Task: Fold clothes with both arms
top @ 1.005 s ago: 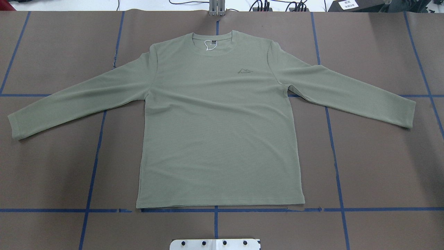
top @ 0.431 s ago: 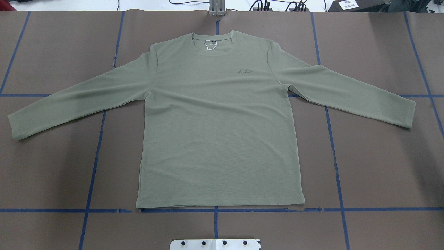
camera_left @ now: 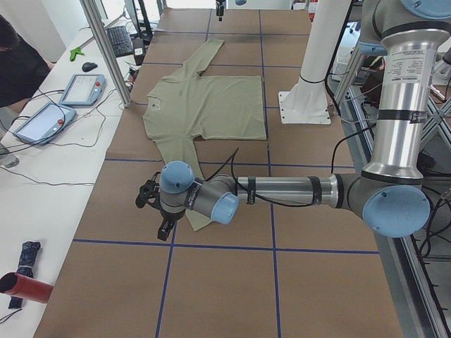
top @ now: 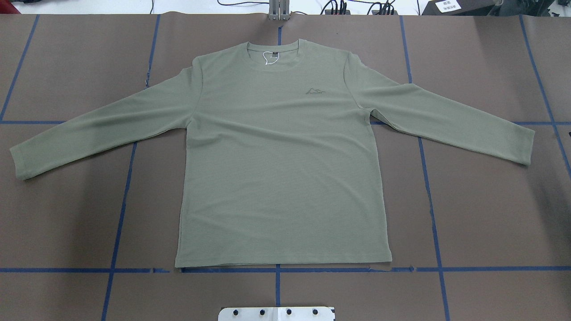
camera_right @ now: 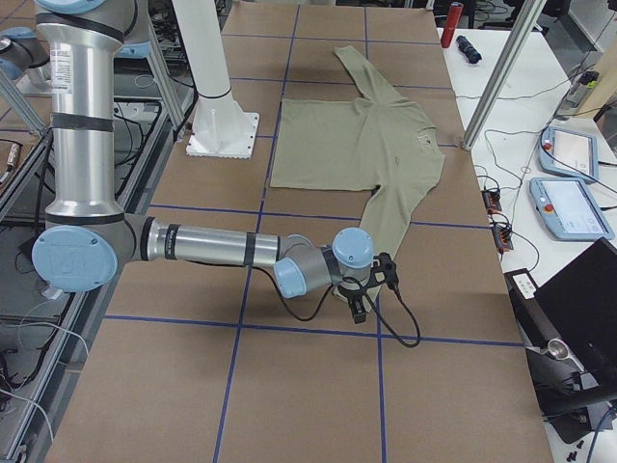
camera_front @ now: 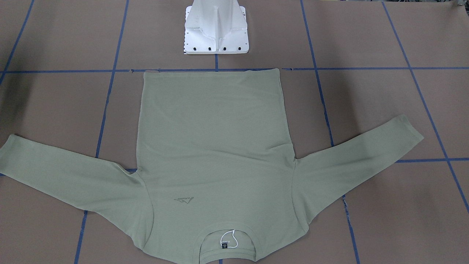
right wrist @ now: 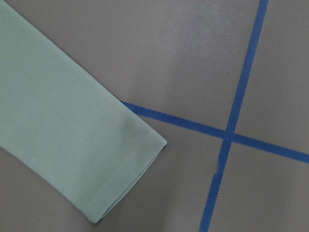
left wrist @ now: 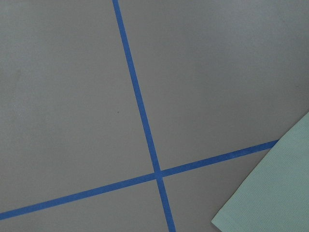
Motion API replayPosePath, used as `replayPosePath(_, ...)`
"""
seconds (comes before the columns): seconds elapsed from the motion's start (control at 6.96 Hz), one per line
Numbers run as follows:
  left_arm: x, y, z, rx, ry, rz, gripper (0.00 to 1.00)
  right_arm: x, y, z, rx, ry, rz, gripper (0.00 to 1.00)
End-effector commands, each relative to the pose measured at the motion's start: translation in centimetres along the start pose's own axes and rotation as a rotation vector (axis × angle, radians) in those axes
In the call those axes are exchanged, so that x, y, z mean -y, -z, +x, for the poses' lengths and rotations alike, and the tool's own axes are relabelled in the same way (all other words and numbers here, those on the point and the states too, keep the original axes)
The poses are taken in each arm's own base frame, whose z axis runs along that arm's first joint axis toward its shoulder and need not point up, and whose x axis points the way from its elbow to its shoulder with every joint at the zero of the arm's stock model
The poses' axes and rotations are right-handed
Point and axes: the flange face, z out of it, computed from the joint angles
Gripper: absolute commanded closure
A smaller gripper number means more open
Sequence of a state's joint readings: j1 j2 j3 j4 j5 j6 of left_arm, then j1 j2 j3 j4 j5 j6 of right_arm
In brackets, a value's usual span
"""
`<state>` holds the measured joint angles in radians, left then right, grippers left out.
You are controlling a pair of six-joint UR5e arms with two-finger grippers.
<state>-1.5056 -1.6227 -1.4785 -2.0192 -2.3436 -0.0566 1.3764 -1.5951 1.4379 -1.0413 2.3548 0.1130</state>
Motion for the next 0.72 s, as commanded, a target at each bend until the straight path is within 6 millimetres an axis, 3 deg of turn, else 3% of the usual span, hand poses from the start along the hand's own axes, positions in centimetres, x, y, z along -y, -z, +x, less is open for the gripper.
replayPosePath(0.0,-0.2,-1.2,0.2,0.002,-0.017,-0.017,0.00,2.5,-3.2,-1.1,0.008,0.044,-0.001,0.00)
replayPosePath(0.14,-0.5,-1.1,0.2,0.001,-0.038,0.007,0.00,3.9,-4.2,-3.1,0.020,0.036,-0.011,0.00)
replayPosePath(0.29,-0.2,-1.0,0.3,0.003,-0.042,0.012,0.00,3.8,-5.7,-4.7,0.029,0.011,-0.035,0.00)
replayPosePath(0.57,0.1,-1.4,0.8,0.028,-0.061,0.011,0.00,3.0,-7.3,-5.2,0.030,0.011,-0.068,0.00)
